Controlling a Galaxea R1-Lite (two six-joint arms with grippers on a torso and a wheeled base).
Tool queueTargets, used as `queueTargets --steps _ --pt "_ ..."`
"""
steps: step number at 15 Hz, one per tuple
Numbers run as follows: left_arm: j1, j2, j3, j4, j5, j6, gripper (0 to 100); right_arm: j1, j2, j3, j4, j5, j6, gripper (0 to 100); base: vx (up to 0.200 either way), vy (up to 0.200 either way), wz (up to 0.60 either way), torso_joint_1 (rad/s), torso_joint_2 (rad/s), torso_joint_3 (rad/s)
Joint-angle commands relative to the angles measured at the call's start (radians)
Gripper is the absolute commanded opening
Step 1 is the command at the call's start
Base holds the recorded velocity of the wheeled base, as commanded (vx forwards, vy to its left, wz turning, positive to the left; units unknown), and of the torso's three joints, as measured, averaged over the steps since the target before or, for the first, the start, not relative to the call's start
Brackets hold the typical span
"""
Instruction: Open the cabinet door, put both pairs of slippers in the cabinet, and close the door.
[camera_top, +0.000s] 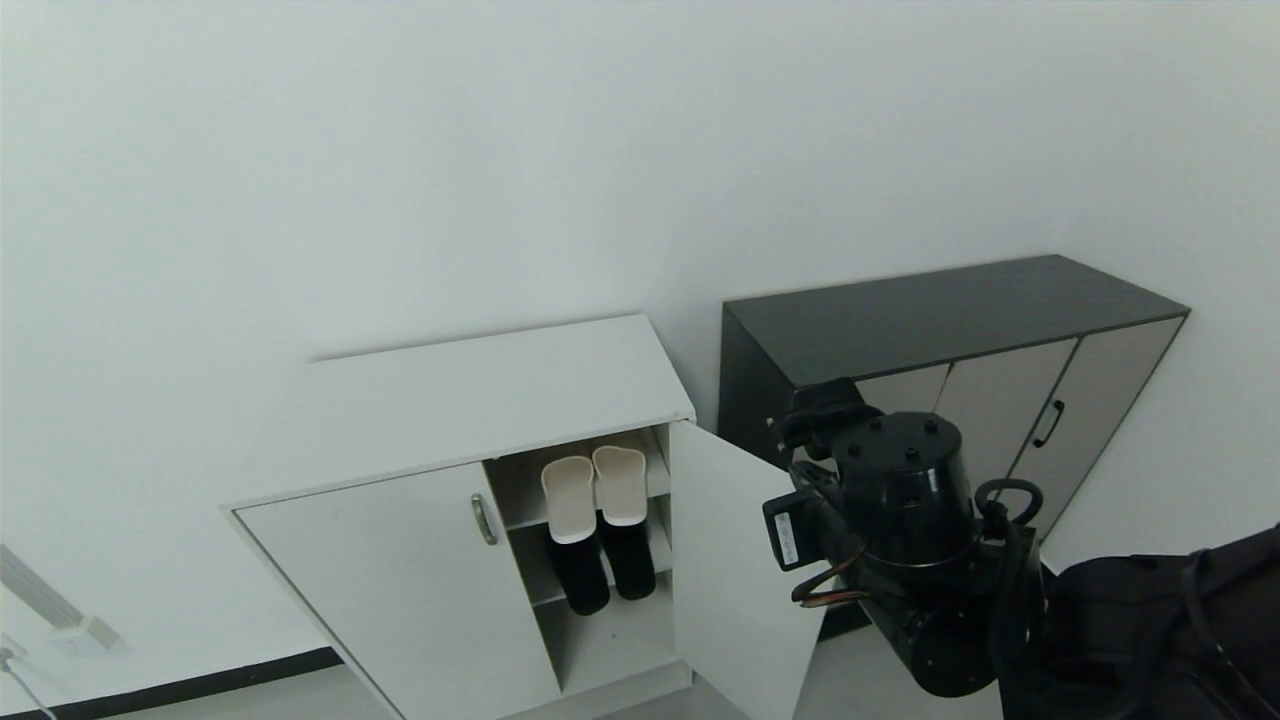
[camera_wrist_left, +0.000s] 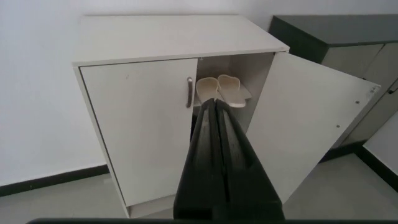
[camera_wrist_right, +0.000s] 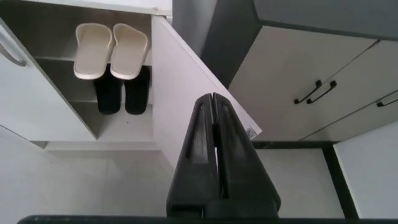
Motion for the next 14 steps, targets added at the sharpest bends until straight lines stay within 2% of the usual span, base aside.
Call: queueTargets --steps 1,6,11,14 --pt "0.0 0.0 0.0 0.0 0.0 -0.001 0 -0.001 0.011 -0.001 -0.003 0.0 0.001 0 -0.2 0.0 0.0 0.007 0.01 0.002" --pt "0.0 0.0 0.0 0.0 0.0 -0.002 0 -0.007 0.017 0.0 -0.015 0.0 -0.001 0 -0.2 0.0 0.0 -0.002 0.0 0.001" --pt "0.0 0.0 0.0 0.0 0.0 0.001 0 -0.043 0.069 -0.024 -0.025 0.006 -0.007 0 0.0 0.0 0.0 0.0 0.0 0.0" --pt "0.0 0.0 0.0 0.0 0.0 0.001 0 -0.135 0.086 -0.115 -0.014 0.112 -0.01 0 0.0 0.0 0.0 0.0 0.0 0.0"
